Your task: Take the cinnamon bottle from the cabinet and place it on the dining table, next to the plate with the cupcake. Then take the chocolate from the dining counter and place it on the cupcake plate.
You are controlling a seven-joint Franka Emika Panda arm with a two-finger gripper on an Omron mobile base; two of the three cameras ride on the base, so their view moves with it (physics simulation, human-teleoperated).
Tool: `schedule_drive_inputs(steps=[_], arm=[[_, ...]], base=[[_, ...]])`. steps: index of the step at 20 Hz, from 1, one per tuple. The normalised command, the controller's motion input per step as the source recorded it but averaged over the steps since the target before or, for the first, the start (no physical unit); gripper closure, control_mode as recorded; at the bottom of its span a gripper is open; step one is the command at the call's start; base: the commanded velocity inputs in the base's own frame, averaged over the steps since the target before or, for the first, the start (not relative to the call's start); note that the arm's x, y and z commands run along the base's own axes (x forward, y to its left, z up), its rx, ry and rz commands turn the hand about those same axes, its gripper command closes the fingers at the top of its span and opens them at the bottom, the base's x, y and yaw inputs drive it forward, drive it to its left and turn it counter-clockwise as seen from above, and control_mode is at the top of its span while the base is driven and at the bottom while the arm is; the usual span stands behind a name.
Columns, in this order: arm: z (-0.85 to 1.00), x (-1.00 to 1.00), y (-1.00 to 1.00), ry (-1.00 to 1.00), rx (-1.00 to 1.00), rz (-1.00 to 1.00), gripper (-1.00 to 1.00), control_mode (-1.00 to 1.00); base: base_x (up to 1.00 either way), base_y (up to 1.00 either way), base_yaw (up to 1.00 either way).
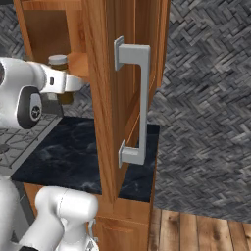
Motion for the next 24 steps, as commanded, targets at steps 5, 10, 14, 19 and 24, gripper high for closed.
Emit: schedule_drive_inputs(steps=[5,10,14,19,24], arm=[[0.00,-0.68,-0.09,0.00,0.06,0.00,1.00,-1.00],[-0.01,-0.46,0.00,0.00,0.03,0.00,1.00,-1.00],[-0.02,-0.29,0.00,0.00,0.00,0.00,1.00,-1.00],[-0.10,-0.01,0.00,0.10,-0.01,0.00,1.00,-1.00],[-0.01,-0.03,0.00,0.01,0.00,0.00,1.00,1.00]], base=[[0.00,0.00,0.00],[0.00,0.00,0.00],[0.00,0.00,0.00],[0.00,0.00,0.00],[-0.37,0.00,0.00]])
